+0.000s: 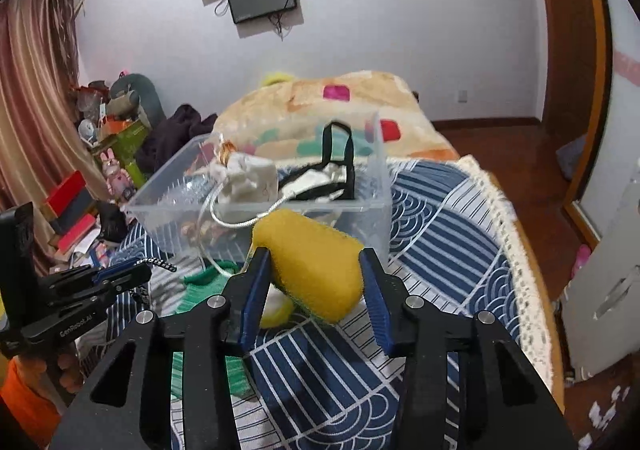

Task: Organize soft objects
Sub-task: 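Grasp the beaded bracelet with the left tool while the right tool grasps the yellow sponge, then lower both held items into the clear box and open both tools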

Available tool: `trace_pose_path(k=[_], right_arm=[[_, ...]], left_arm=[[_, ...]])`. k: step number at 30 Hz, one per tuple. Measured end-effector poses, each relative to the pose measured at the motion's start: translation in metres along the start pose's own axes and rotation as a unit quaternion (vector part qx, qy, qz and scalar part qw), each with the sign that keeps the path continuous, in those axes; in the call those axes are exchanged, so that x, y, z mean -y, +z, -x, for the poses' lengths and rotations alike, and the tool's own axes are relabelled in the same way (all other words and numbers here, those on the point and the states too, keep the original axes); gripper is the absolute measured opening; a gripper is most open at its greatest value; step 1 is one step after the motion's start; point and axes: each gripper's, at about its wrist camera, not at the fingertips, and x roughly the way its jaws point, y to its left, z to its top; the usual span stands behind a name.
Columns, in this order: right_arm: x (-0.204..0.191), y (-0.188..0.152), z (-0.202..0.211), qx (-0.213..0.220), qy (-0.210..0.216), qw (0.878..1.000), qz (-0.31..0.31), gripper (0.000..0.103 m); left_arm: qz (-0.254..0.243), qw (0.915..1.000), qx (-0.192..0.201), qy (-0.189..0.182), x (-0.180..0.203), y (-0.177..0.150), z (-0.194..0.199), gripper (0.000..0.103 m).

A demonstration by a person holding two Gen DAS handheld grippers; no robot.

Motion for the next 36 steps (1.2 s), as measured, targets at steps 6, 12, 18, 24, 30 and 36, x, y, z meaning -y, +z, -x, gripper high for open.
trace_pose_path(k=[6,12,18,24,30,36], right_arm=[[-0.004,0.012,0.018,0.036,-0.009,0.999,0.008,0.042],[-0.009,0.029,0.023,0.066,-0.018,0.997,0.018,0.042],[-0.013,0.046,0.007,0.074,-0.027,0.996,0.035,0.042],[-0.008,0.054,-0.017,0.058,-0.021,0.998,0.020,0.042],[-0.006,0.053,-0.040,0.025,-0.016,1.000,0.008,0.042],[-0.008,0.047,-0.053,-0.010,-0.015,1.000,0.012,0.042]], left_arm=[[0.000,0.9991,0.042,0.000,0.002,0.023,0.018,0.013],[-0.002,0.9971,0.075,0.010,0.002,0.052,0.019,0.013],[0.006,0.9973,0.072,0.010,-0.001,0.070,0.000,0.013],[0.013,0.9985,0.051,0.017,-0.001,0.080,-0.032,0.013],[0.002,0.9994,0.023,0.028,0.003,0.082,-0.061,0.014],[0.007,0.9997,-0.001,0.025,0.002,0.078,-0.078,0.014]])
